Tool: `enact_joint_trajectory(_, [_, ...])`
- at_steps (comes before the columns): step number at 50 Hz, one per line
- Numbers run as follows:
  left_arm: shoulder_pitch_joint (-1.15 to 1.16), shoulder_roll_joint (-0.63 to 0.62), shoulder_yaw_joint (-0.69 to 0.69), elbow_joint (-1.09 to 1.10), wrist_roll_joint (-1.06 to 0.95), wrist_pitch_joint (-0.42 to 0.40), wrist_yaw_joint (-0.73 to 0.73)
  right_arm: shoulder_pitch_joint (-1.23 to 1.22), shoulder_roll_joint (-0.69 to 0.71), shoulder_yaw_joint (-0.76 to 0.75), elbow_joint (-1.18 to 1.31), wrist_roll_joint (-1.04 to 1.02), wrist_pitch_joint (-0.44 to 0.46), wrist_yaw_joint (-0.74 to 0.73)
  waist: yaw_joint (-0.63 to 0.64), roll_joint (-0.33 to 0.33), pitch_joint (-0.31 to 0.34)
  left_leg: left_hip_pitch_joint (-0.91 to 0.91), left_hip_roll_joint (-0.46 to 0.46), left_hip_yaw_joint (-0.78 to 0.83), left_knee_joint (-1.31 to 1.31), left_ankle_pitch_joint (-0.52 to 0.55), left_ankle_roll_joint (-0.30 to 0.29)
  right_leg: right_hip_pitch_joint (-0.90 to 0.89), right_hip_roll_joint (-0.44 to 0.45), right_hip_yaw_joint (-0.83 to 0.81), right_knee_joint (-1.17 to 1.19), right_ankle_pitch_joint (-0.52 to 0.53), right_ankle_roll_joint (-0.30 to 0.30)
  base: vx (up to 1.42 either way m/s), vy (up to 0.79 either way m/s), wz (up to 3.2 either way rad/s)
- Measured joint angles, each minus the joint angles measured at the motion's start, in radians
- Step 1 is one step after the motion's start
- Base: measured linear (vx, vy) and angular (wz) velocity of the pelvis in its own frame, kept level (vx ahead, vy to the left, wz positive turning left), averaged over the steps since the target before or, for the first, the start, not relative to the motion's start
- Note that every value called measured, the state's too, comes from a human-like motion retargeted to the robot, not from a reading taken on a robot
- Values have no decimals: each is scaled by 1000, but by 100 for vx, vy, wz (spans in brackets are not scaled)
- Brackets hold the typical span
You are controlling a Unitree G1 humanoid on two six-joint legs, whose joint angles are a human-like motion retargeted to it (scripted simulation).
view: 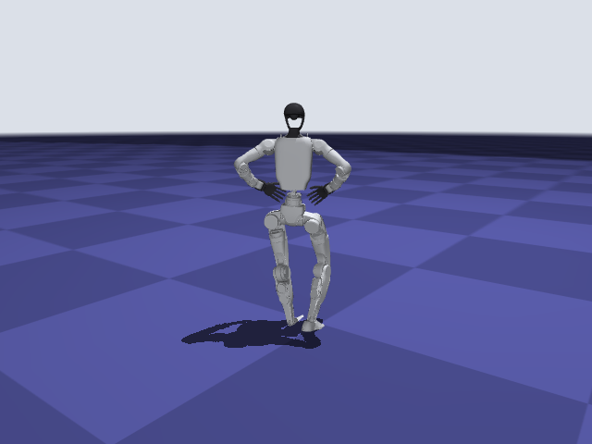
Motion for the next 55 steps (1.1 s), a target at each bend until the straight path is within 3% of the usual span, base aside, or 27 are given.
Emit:
enact_joint_trajectory(37, [4,-32,29,25,14,31,-97,4,18,-42,40,-93,21,23,-8,3,8,-7,12,-8,1,3,-14,8,6,-36,-19,16,-14,0,0,0])
enact_joint_trajectory(55, [81,-122,169,115,73,33,-57,57,93,-115,98,-136,16,17,31,-18,-3,-30,-16,-21,-1,-10,1,-39,-43,-50,29,-12,5,0,0,0])
